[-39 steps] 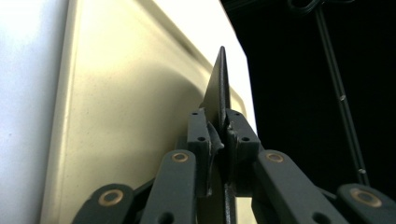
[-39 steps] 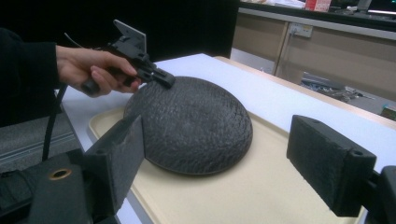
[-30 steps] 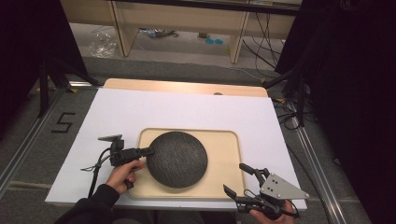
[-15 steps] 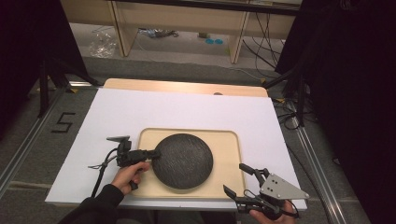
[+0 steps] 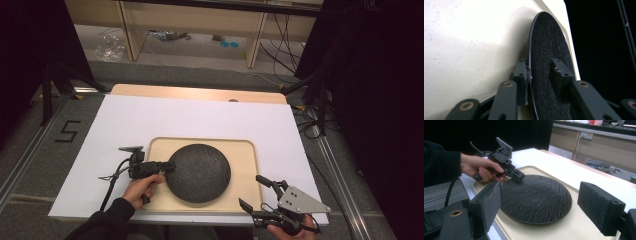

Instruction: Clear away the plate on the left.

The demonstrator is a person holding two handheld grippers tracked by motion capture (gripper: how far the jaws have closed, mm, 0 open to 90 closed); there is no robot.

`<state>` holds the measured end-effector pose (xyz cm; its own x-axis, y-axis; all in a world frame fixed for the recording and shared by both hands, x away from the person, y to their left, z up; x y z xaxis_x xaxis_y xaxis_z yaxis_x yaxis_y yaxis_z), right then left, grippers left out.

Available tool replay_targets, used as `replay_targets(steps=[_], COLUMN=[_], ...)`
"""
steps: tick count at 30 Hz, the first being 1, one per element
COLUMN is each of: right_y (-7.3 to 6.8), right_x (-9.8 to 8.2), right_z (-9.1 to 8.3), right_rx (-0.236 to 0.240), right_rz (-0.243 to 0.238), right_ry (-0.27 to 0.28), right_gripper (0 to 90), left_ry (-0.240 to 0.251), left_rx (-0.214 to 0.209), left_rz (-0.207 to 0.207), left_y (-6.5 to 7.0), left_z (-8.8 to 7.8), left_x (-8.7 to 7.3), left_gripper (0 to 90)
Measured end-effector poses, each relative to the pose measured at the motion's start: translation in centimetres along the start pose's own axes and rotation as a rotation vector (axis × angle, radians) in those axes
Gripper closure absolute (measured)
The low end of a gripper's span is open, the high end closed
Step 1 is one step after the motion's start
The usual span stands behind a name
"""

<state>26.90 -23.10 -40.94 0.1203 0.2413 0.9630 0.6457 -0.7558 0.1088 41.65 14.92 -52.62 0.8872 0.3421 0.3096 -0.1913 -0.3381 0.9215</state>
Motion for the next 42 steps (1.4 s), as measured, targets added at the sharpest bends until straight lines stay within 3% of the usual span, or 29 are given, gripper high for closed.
replay_targets(steps=[3,4,5,7,8,10,15,22,25,27,30,32,42], right_y=[0.0,0.0,0.0,0.0,0.0,0.1,0.0,0.1,0.1,0.1,0.1,0.1,0.1], right_x=[-0.1,-0.1,0.0,0.0,-0.1,0.0,0.0,0.0,-0.1,-0.1,-0.1,-0.1,-0.1], right_z=[0.0,0.0,0.0,-0.1,-0.1,-0.1,-0.2,-0.2,-0.2,-0.1,-0.2,-0.2,-0.2], right_rx=[-0.001,0.000,0.000,0.001,0.000,-0.001,0.003,0.002,0.000,-0.002,-0.003,-0.003,-0.005], right_rz=[-0.006,-0.003,0.000,-0.001,-0.002,0.000,0.000,-0.003,-0.002,-0.003,-0.002,-0.002,-0.002], right_ry=[-0.001,-0.001,0.000,0.000,-0.002,0.003,0.000,-0.005,-0.001,0.002,0.000,-0.001,0.001], right_gripper=[20.9,20.8,20.9,20.9,20.9,20.9,20.9,20.8,20.9,20.9,20.8,20.9,20.8], left_ry=[-0.006,-0.002,0.020,0.021,0.014,0.010,-0.007,0.025,0.042,0.036,0.032,0.031,0.029], left_rx=[-0.004,0.001,0.032,0.027,0.027,0.029,0.033,0.066,0.023,0.025,0.064,0.070,0.087], left_rz=[-0.004,0.011,0.050,0.083,0.064,0.086,0.081,0.155,0.164,0.195,0.292,0.329,0.448], left_y=[0.1,0.1,0.3,0.0,0.0,0.0,0.2,1.1,1.8,2.2,2.9,3.2,4.8], left_z=[0.0,-0.2,-0.3,-0.6,-0.8,-0.9,-1.5,-3.4,-4.5,-5.0,-5.8,-6.3,-8.4], left_x=[0.1,0.1,0.2,0.5,0.7,0.7,0.9,1.8,2.2,2.5,2.8,2.8,2.2], left_gripper=[64.0,63.0,62.2,57.8,56.3,55.5,51.1,46.3,44.3,41.0,38.0,36.5,29.9])
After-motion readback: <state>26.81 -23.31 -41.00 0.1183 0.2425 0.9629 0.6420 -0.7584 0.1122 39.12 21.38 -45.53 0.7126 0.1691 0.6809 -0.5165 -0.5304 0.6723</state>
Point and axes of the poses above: each handheld gripper's, and its own axes: z roughly forward along the jaws, x roughly out of its top, y roughly to its right, the point moved 2 cm from there along z, roughly forward along the jaws, and after that the axes turned 10 degrees about -x, right-handed, at the moved point
